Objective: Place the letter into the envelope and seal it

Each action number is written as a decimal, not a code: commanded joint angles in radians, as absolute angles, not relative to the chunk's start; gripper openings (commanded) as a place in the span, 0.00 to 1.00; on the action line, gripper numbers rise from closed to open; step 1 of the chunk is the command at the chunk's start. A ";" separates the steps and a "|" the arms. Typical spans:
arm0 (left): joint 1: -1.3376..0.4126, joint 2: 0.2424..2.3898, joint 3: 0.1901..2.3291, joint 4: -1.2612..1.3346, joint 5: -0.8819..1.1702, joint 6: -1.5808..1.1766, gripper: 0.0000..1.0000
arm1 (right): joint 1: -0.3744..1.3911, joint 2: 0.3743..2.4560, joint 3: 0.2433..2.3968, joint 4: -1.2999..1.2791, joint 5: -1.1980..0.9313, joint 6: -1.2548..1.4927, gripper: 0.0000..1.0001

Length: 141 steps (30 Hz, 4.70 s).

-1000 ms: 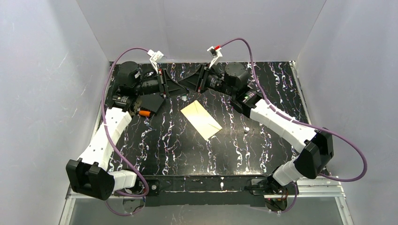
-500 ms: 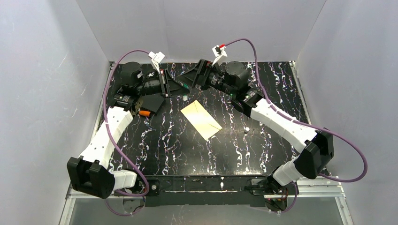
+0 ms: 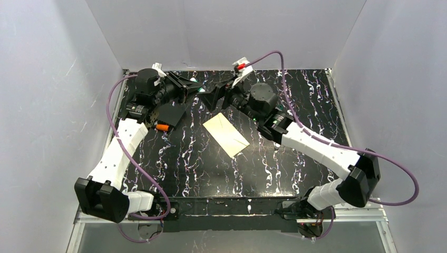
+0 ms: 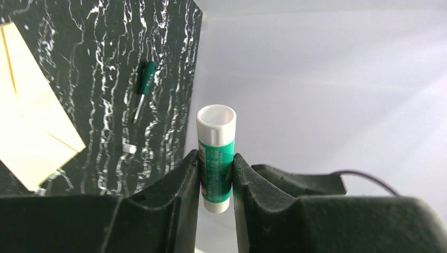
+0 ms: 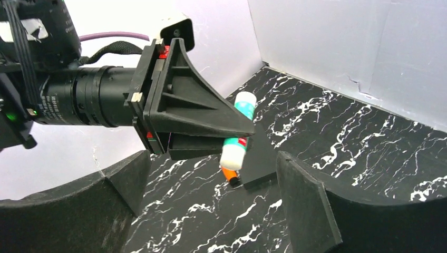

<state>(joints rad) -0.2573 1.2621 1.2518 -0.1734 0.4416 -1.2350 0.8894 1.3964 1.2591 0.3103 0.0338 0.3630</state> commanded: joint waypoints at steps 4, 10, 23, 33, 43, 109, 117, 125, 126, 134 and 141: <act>-0.257 1.219 1.225 -0.153 0.402 -1.528 0.00 | 0.945 1.458 1.336 0.382 0.217 0.182 0.87; -0.258 1.199 1.195 -0.119 0.417 -1.590 0.00 | 0.946 1.498 1.380 0.366 0.257 0.187 0.70; -0.257 1.195 1.158 -0.058 0.451 -1.646 0.00 | 0.950 1.528 1.367 0.359 0.193 0.179 0.61; -0.256 1.206 1.172 -0.027 0.472 -1.634 0.00 | 0.950 1.518 1.356 0.351 0.182 0.153 0.57; -0.256 1.186 1.171 -0.006 0.515 -1.589 0.23 | 0.950 1.516 1.381 0.377 0.255 0.179 0.21; -0.201 1.333 1.317 0.404 1.272 -1.409 0.11 | 0.641 1.401 1.337 0.435 -0.653 0.670 0.18; -0.188 1.331 1.272 0.405 1.213 -1.286 0.00 | 0.627 1.308 1.295 0.160 -0.313 0.580 0.95; -0.044 1.284 0.942 0.224 1.010 -0.939 0.00 | 0.606 1.272 1.242 -0.585 0.442 0.617 0.91; -0.043 1.275 0.931 0.196 0.997 -0.909 0.00 | 0.606 1.287 1.233 -0.642 0.490 0.592 0.86; -0.044 1.286 0.924 0.167 1.023 -0.909 0.00 | 0.588 1.485 1.142 -0.809 0.492 0.592 0.79; -0.044 1.309 0.930 0.166 1.035 -0.919 0.00 | 0.546 1.599 1.086 -0.733 0.413 0.580 0.68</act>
<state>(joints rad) -0.0422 1.3273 0.8993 0.1734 1.0130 -0.9363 0.5720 1.5749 1.0847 -0.7387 0.4110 0.5758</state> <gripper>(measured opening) 0.230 0.694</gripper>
